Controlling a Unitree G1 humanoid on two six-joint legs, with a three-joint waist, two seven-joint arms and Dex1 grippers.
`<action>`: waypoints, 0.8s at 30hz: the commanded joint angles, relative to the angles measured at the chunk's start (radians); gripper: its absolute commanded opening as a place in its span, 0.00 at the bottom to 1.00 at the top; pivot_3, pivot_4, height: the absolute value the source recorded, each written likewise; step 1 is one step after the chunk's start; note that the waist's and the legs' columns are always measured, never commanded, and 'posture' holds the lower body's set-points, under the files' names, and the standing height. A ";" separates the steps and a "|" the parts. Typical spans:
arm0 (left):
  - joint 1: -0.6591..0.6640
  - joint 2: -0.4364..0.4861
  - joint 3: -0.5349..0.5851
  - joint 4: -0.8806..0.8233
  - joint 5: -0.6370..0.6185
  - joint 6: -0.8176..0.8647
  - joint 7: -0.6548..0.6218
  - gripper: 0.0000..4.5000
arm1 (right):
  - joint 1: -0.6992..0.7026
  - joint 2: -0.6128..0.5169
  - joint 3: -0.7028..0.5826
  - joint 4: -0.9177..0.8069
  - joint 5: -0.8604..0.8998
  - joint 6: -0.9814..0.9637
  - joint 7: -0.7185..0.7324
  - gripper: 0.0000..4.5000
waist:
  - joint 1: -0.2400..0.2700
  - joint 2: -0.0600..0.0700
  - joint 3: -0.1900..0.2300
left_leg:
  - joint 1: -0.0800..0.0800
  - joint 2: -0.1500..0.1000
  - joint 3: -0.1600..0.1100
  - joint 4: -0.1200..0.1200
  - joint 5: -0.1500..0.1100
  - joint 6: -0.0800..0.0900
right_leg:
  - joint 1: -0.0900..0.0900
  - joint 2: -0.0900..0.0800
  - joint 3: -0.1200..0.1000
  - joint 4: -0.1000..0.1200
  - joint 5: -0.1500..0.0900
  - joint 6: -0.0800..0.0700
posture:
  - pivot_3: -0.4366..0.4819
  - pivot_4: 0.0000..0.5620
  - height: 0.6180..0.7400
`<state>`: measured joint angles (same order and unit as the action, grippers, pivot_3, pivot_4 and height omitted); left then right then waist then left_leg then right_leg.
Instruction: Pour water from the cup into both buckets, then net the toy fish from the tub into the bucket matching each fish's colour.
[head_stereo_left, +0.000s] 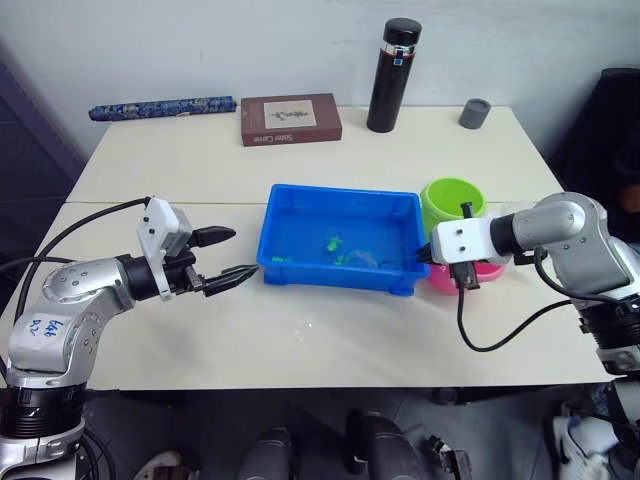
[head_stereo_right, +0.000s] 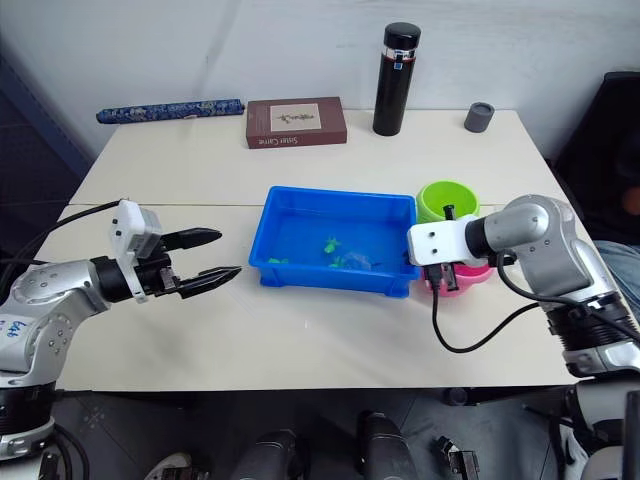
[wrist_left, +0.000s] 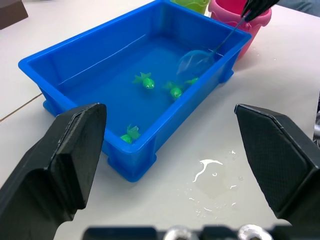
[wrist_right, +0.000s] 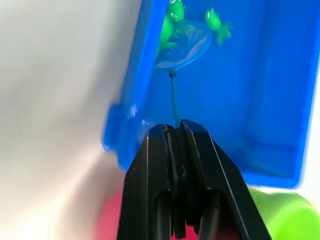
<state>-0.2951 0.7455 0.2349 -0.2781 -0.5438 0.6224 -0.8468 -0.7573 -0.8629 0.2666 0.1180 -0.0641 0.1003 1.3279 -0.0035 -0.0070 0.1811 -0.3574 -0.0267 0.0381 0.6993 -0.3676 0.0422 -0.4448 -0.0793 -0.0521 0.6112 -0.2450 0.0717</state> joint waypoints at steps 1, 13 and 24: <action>0.011 0.018 0.038 -0.044 -0.022 0.000 0.007 0.99 | -0.013 0.016 -0.024 -0.064 0.080 0.210 0.041 0.00 | 0.000 0.000 0.000 | 0.000 0.000 0.000 0.000 0.000 0.000 | 0.000 0.000 0.000 0.000 0.000 0.000 | 0.48 0.27 1.00; 0.014 0.040 0.050 -0.046 -0.028 0.008 0.005 0.99 | -0.047 0.043 -0.027 -0.103 0.161 0.532 -0.010 0.00 | 0.001 0.000 0.000 | 0.000 0.000 -0.001 -0.001 0.000 0.000 | 0.000 0.000 0.000 -0.001 0.000 -0.001 | 0.48 0.27 1.00; 0.017 0.039 0.049 -0.049 -0.026 0.006 0.006 0.99 | -0.051 -0.025 -0.015 -0.056 0.117 0.512 -0.024 0.00 | 0.003 0.000 0.000 | 0.000 0.000 -0.001 -0.001 -0.001 -0.001 | 0.000 0.000 -0.001 -0.001 0.000 -0.001 | 0.48 0.27 1.00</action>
<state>-0.2744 0.7672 0.2589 -0.2995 -0.5526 0.6344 -0.8417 -0.7934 -0.8687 0.2669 0.0695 0.0499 0.6141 1.2917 -0.0006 -0.0070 0.1811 -0.3578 -0.0267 0.0376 0.6983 -0.3682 0.0417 -0.4448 -0.0796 -0.0527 0.6100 -0.2455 0.0709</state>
